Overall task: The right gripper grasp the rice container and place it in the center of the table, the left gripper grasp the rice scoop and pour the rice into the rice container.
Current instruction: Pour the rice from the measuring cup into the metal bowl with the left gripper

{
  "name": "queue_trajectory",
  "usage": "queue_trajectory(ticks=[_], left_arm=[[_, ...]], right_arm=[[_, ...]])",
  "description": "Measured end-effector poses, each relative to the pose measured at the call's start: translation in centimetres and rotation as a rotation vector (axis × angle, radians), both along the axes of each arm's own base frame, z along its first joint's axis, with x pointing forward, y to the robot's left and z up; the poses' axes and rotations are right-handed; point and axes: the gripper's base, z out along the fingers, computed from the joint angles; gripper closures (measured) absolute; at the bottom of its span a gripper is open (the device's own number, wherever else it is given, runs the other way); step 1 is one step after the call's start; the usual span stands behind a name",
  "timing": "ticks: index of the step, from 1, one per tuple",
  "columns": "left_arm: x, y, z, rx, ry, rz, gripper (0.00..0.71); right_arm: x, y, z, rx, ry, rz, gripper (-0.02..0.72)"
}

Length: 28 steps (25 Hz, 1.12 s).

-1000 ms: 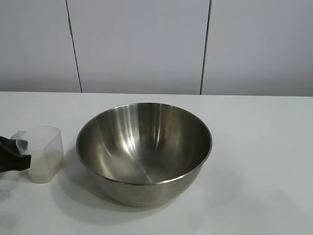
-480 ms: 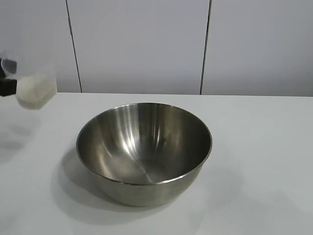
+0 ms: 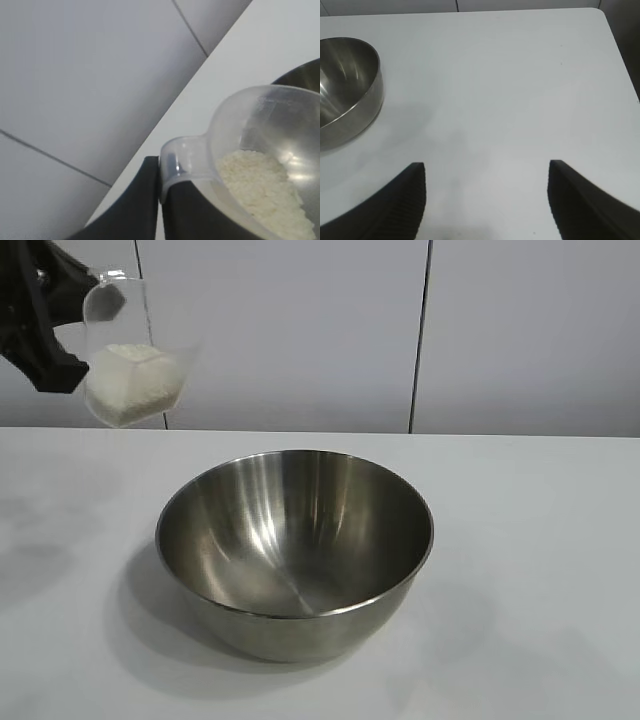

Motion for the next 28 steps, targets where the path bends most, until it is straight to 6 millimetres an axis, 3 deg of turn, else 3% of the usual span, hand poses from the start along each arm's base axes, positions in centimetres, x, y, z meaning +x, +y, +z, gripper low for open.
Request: queue_trajectory(ticks=[7, 13, 19, 28], left_arm=[[1.7, -3.6, -2.6, 0.282, 0.002, -0.151, 0.704], [1.3, -5.8, -1.4, 0.561, -0.162, -0.344, 0.704], [1.0, -6.4, -0.6, 0.822, -0.31, -0.443, 0.704], [0.3, -6.4, -0.2, 1.066, -0.388, -0.381, 0.704]], right_arm=[[0.0, 0.0, 0.0, 0.0, 0.0, 0.0, 0.231], [0.0, 0.0, 0.0, 0.0, 0.0, 0.0, 0.231], [0.0, 0.0, 0.0, 0.0, 0.0, 0.0, 0.231], [0.0, 0.0, 0.0, 0.0, 0.0, 0.0, 0.231]])
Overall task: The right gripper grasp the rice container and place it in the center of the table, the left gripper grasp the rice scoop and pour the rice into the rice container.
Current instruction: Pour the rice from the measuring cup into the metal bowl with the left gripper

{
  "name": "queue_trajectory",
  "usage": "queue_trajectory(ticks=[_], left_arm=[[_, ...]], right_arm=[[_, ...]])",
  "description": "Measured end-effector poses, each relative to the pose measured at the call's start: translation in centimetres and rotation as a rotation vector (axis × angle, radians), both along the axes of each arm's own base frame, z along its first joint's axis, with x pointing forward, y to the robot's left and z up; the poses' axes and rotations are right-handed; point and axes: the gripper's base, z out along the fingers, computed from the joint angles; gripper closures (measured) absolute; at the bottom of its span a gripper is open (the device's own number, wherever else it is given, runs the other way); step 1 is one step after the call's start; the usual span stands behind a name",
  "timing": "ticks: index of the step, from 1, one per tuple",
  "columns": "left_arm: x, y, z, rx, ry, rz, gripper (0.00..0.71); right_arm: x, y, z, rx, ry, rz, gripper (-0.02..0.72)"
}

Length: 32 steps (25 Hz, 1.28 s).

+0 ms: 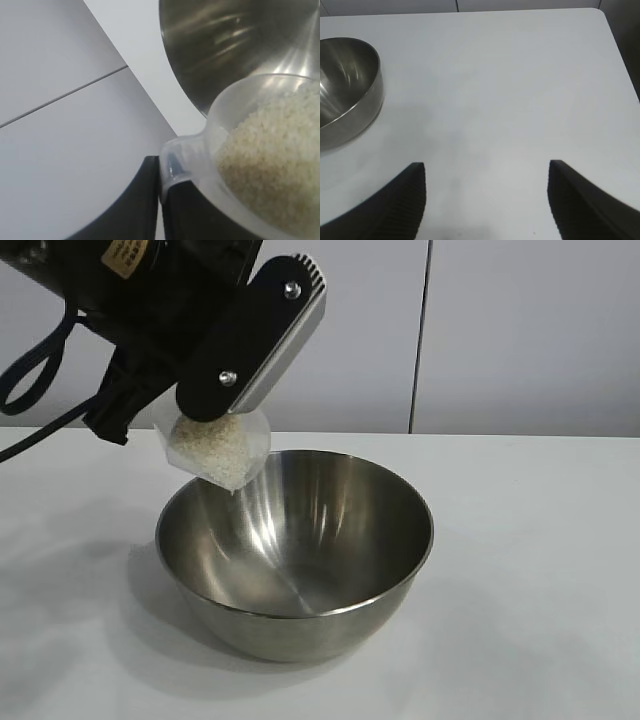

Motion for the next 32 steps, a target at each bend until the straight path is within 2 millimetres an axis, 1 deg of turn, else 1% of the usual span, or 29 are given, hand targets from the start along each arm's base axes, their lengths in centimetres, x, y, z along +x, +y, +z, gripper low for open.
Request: queue_trajectory(ticks=[7, 15, 32], left_arm=[[-0.7, -0.9, 0.4, -0.004, -0.054, -0.011, 0.704], [-0.3, -0.4, 0.9, 0.059, -0.132, 0.021, 0.704], [0.0, -0.3, 1.5, 0.082, -0.207, 0.014, 0.704]], right_arm=[[0.0, 0.0, 0.0, 0.0, 0.0, 0.0, 0.231], [0.0, 0.0, 0.0, 0.0, 0.0, 0.0, 0.231], [0.0, 0.0, 0.0, 0.0, 0.0, 0.0, 0.231]])
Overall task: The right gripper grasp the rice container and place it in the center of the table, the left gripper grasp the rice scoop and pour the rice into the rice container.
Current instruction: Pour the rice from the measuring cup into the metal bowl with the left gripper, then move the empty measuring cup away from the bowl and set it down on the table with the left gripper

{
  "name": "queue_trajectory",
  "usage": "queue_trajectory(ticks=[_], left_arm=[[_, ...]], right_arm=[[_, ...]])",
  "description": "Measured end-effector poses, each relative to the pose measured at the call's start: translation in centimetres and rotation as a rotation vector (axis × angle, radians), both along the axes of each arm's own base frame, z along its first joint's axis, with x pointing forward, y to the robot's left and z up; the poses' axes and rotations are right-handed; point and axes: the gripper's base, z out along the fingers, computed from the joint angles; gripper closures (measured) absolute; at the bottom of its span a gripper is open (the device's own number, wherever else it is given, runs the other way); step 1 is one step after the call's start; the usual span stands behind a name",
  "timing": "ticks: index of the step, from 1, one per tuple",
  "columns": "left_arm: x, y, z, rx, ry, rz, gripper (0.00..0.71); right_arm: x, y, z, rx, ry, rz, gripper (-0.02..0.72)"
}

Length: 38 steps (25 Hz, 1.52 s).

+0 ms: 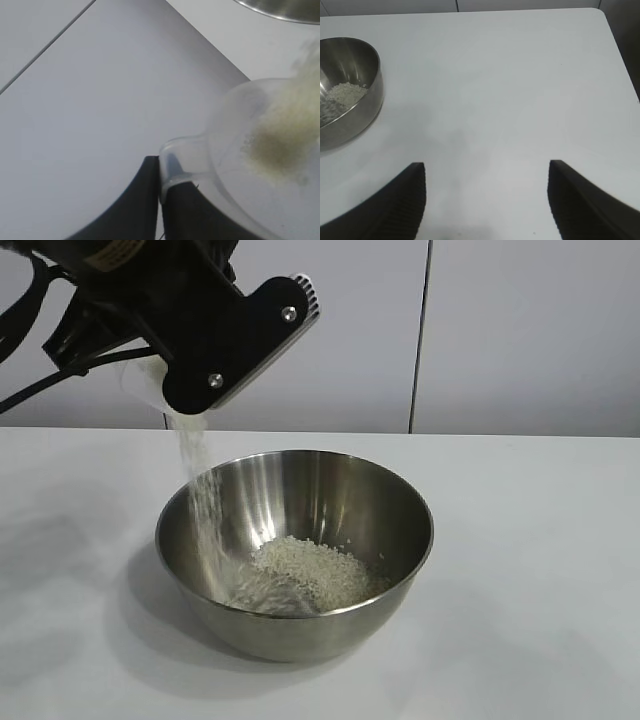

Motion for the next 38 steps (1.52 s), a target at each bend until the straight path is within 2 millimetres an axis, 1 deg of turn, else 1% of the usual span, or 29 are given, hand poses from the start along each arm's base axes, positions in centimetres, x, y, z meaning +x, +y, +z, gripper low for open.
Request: queue_trajectory(ticks=[5, 9, 17, 20, 23, 25, 29, 30, 33, 35, 38], left_arm=[[0.2, -0.1, 0.7, -0.025, -0.074, -0.005, 0.704], [0.3, -0.2, 1.1, -0.08, -0.119, 0.018, 0.704], [-0.1, -0.5, 1.2, -0.142, -0.117, 0.036, 0.704], [-0.1, -0.5, 1.3, -0.229, -0.098, 0.068, 0.704], [0.1, -0.6, 1.5, -0.4, -0.062, 0.121, 0.704], [0.6, -0.3, 1.9, -0.533, -0.042, 0.176, 0.704], [2.2, 1.3, 2.4, -0.814, -0.014, 0.335, 0.704], [2.5, 1.8, 2.6, -0.908, -0.001, 0.38, 0.704], [3.0, 3.8, 3.9, -1.221, 0.055, 0.504, 0.704], [3.2, 5.4, 5.1, -1.449, 0.099, 0.576, 0.704], [3.6, 8.1, 6.7, -1.747, 0.159, 0.662, 0.704]], right_arm=[[0.0, 0.0, 0.0, 0.0, 0.0, 0.0, 0.231], [0.0, 0.0, 0.0, 0.0, 0.0, 0.0, 0.231], [0.0, 0.0, 0.0, 0.0, 0.0, 0.0, 0.231], [0.0, 0.0, 0.0, 0.0, 0.0, 0.0, 0.231], [0.0, 0.0, 0.0, 0.0, 0.0, 0.0, 0.231], [0.0, 0.0, 0.0, 0.0, 0.0, 0.0, 0.231], [0.0, 0.0, 0.0, 0.0, 0.0, 0.0, 0.231], [0.0, 0.0, 0.0, 0.0, 0.0, 0.0, 0.231], [0.0, 0.0, 0.0, 0.0, 0.0, 0.0, 0.231], [0.0, 0.0, 0.0, 0.0, 0.0, 0.0, 0.231], [0.0, 0.0, 0.0, 0.0, 0.0, 0.0, 0.231]])
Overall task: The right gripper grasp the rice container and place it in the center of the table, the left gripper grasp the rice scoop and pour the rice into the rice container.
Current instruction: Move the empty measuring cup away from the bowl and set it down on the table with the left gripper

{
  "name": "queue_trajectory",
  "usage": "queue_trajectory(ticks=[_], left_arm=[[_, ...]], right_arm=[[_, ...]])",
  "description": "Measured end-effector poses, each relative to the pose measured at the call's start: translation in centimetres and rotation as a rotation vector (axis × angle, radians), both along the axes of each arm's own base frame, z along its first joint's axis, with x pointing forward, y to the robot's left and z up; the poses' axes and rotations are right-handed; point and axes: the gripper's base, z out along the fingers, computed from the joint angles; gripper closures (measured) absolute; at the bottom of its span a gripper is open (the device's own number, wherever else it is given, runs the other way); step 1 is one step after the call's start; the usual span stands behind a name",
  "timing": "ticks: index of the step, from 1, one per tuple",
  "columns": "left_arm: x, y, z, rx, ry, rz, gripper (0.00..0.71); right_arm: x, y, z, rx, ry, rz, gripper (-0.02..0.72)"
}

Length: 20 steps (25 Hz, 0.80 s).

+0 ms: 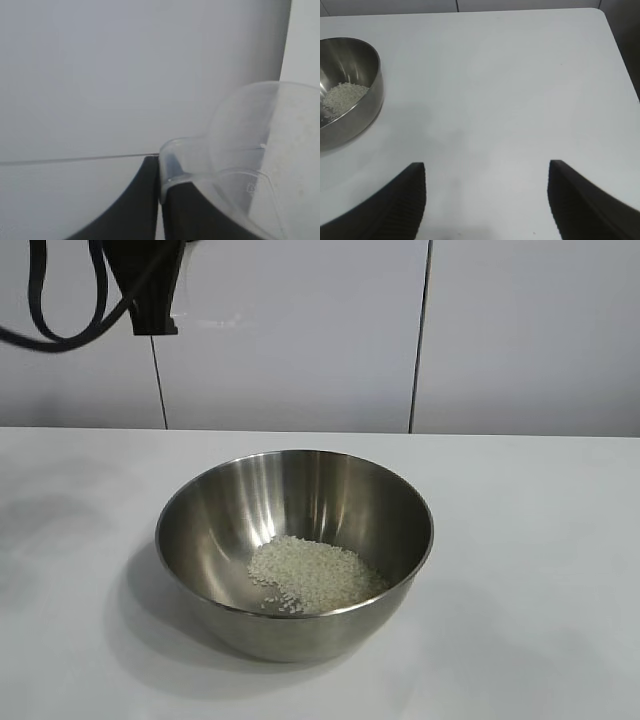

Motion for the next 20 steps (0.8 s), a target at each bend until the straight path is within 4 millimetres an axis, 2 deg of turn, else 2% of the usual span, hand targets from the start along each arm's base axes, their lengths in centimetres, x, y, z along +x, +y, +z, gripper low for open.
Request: queue_trajectory(ticks=[2, 4, 9, 12, 16, 20], left_arm=[[0.4, 1.6, 0.7, -0.168, 0.017, 0.027, 0.704], [0.9, 3.0, 0.4, -0.295, 0.052, 0.028, 0.704], [1.5, 6.3, -3.1, -0.423, 0.192, 0.016, 0.704], [1.5, 9.1, -5.2, -0.463, 0.26, 0.047, 0.704], [1.3, 12.2, -6.7, -0.662, 0.315, 0.111, 0.704], [0.9, 13.3, -7.2, -0.768, 0.306, 0.094, 0.704]], right_arm=[[0.0, 0.0, 0.0, 0.0, 0.0, 0.0, 0.231], [0.0, 0.0, 0.0, 0.0, 0.0, 0.0, 0.231], [0.0, 0.0, 0.0, 0.0, 0.0, 0.0, 0.231], [0.0, 0.0, 0.0, 0.0, 0.0, 0.0, 0.231], [0.0, 0.0, 0.0, 0.0, 0.0, 0.0, 0.231], [0.0, 0.0, 0.0, 0.0, 0.0, 0.0, 0.231]])
